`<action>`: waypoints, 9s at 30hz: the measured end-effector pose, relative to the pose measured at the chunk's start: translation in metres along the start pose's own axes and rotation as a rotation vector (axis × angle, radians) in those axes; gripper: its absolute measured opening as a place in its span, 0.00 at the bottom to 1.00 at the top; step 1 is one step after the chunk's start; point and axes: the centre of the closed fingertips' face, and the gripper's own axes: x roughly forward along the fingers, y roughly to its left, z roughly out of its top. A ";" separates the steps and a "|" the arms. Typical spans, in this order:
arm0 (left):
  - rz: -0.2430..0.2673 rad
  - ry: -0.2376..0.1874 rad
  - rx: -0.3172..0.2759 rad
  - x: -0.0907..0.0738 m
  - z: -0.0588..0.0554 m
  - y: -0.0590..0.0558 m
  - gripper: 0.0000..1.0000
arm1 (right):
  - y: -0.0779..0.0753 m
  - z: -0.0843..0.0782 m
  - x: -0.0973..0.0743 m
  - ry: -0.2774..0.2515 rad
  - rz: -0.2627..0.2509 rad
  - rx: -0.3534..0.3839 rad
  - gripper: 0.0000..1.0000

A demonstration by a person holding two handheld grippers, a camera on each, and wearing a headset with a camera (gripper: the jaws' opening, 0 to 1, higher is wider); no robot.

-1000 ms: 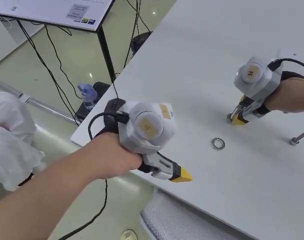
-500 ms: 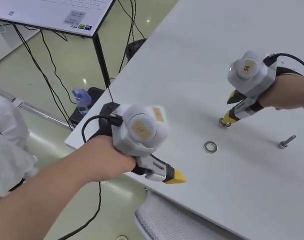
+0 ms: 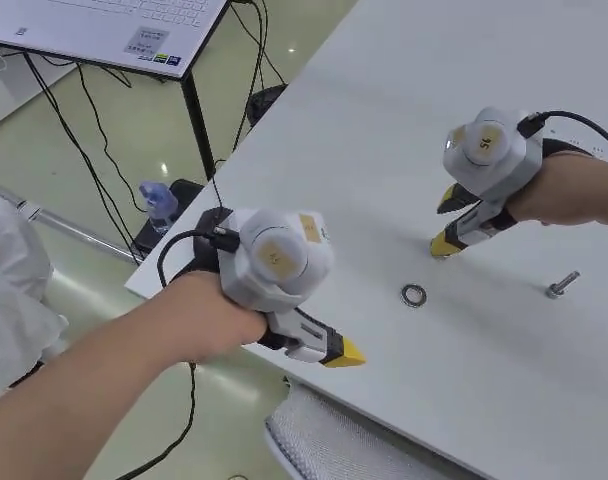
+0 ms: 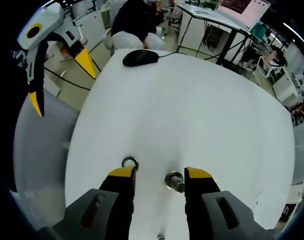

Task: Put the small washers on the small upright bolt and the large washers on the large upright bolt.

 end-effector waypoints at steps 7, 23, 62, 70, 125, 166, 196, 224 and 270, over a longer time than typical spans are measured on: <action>-0.003 -0.010 -0.006 0.000 0.002 -0.002 0.77 | 0.018 0.003 0.000 -0.018 0.026 -0.015 0.42; -0.008 -0.027 -0.017 0.001 0.004 -0.004 0.86 | 0.050 -0.006 0.007 -0.032 0.053 -0.027 0.45; -0.011 -0.034 -0.024 0.005 0.002 0.001 0.81 | 0.056 -0.026 0.068 0.032 0.075 -0.083 0.40; -0.011 -0.040 -0.027 0.006 0.003 0.001 0.81 | 0.059 -0.024 0.068 0.055 0.074 -0.095 0.34; 0.006 -0.042 -0.025 0.012 0.007 0.004 0.81 | 0.029 -0.069 -0.008 0.074 -0.005 0.138 0.21; 0.001 -0.089 -0.051 0.019 0.008 0.012 0.82 | -0.032 -0.036 -0.005 0.061 -0.058 0.121 0.22; -0.009 -0.077 -0.067 0.018 0.005 0.010 0.78 | -0.028 -0.040 0.016 0.110 -0.040 0.103 0.22; -0.019 -0.062 -0.074 0.020 0.000 0.013 0.76 | -0.024 -0.050 0.048 0.126 -0.013 0.148 0.22; -0.018 -0.083 -0.088 0.022 0.020 0.008 0.74 | -0.032 -0.038 -0.034 -0.217 -0.178 0.234 0.40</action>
